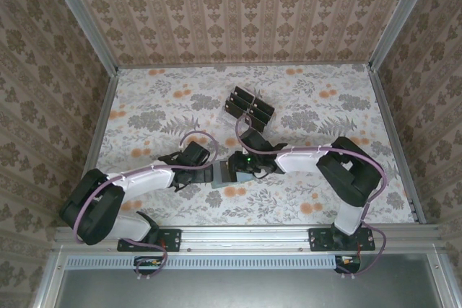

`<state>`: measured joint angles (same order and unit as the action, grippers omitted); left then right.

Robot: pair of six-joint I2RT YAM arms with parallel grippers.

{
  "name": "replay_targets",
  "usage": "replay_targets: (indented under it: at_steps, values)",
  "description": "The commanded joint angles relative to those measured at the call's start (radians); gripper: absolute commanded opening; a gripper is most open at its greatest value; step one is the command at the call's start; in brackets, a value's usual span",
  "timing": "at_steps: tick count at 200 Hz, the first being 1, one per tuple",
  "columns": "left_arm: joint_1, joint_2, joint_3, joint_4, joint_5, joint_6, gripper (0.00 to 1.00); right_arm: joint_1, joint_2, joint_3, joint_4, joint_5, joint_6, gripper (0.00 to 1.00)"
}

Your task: Put the credit cards into the card holder

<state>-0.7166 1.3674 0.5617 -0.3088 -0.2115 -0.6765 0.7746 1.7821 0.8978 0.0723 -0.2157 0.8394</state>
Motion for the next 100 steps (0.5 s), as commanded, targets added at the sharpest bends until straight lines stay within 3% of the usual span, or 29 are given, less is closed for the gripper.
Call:
replay_targets:
  at_steps: [1, 100]
  values:
    - [0.008, 0.065, -0.022, 0.119, 0.081, 0.028, 1.00, -0.001, 0.019, 0.023, 0.013, -0.033, 0.011, 0.27]
    - [0.008, 0.065, -0.017, 0.115, 0.079, 0.026, 1.00, 0.035, 0.048, 0.070, 0.067, -0.080, 0.058, 0.27]
